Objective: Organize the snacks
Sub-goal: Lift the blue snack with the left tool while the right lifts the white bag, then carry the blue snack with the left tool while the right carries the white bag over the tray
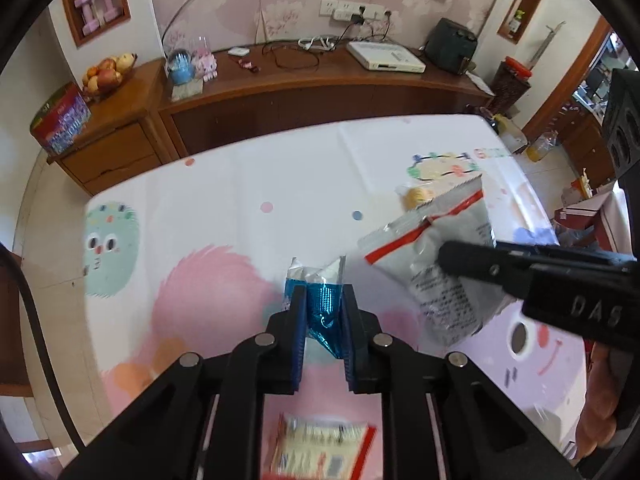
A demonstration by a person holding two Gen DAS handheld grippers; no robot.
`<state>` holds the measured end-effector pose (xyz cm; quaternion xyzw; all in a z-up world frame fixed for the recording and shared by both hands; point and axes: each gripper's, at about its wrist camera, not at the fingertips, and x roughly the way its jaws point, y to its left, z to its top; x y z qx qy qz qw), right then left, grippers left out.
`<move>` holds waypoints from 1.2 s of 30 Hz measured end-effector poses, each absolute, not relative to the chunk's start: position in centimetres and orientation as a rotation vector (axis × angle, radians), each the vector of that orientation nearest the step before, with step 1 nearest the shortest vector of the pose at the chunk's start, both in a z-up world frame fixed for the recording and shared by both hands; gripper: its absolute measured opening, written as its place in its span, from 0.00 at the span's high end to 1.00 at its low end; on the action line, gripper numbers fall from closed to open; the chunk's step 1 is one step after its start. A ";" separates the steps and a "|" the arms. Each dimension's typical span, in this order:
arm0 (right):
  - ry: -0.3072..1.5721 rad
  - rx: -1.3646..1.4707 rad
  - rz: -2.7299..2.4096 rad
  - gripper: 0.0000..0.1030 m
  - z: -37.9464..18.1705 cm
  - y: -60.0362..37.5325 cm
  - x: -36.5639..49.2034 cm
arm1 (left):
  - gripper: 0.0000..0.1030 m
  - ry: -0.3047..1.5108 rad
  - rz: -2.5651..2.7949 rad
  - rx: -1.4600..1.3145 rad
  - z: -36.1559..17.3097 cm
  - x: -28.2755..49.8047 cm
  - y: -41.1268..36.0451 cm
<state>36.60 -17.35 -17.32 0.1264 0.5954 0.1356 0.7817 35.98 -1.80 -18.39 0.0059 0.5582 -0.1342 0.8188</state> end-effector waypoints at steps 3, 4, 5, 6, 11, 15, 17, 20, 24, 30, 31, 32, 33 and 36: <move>1.218 0.274 0.309 0.77 -13.9 -17.8 34.0 | 0.88 1.149 -0.296 0.010 -15.1 33.7 -1.4; 1.199 0.277 0.318 0.77 -12.8 -17.8 33.1 | 0.88 1.133 -0.295 0.015 -13.8 32.8 -1.4; 1.172 0.275 0.323 0.77 -11.4 -18.0 31.8 | 0.88 1.116 -0.299 0.019 -12.5 31.8 -1.3; 1.155 0.272 0.324 0.77 -10.5 -18.0 31.0 | 0.88 1.098 -0.305 0.020 -11.1 30.7 -1.3; 1.077 0.281 0.362 0.77 -5.8 -18.9 25.6 | 0.88 1.050 -0.325 0.037 -6.4 25.2 -1.5; 1.039 0.269 0.397 0.77 -2.7 -19.3 20.9 | 0.88 1.027 -0.350 0.048 -3.5 20.3 -2.4; 1.028 0.257 0.416 0.77 -1.7 -19.3 18.9 | 0.88 1.024 -0.357 0.044 -2.7 17.8 -2.8; 1.023 0.258 0.436 0.77 -0.9 -19.6 16.3 | 0.88 1.027 -0.353 0.035 -2.2 14.8 -3.1; 1.017 0.256 0.428 0.77 -0.8 -20.2 12.5 | 0.88 1.029 -0.313 0.036 -2.5 11.8 -3.0; 1.003 0.171 0.360 0.77 -1.7 -20.1 8.1 | 0.88 1.055 -0.241 0.008 -4.3 8.0 -2.2; 1.001 0.148 0.346 0.77 -2.0 -20.1 7.5 | 0.88 1.063 -0.222 0.002 -4.8 7.5 -1.9; 1.003 0.128 0.331 0.76 -2.4 -20.1 7.1 | 0.88 1.071 -0.209 -0.004 -5.3 7.1 -1.8; 1.008 0.118 0.319 0.76 -2.7 -20.2 6.8 | 0.88 1.080 -0.200 -0.008 -5.7 7.0 -1.8; 1.037 0.094 0.292 0.76 -3.9 -20.5 6.0 | 0.88 1.100 -0.158 0.004 -7.2 5.9 -1.8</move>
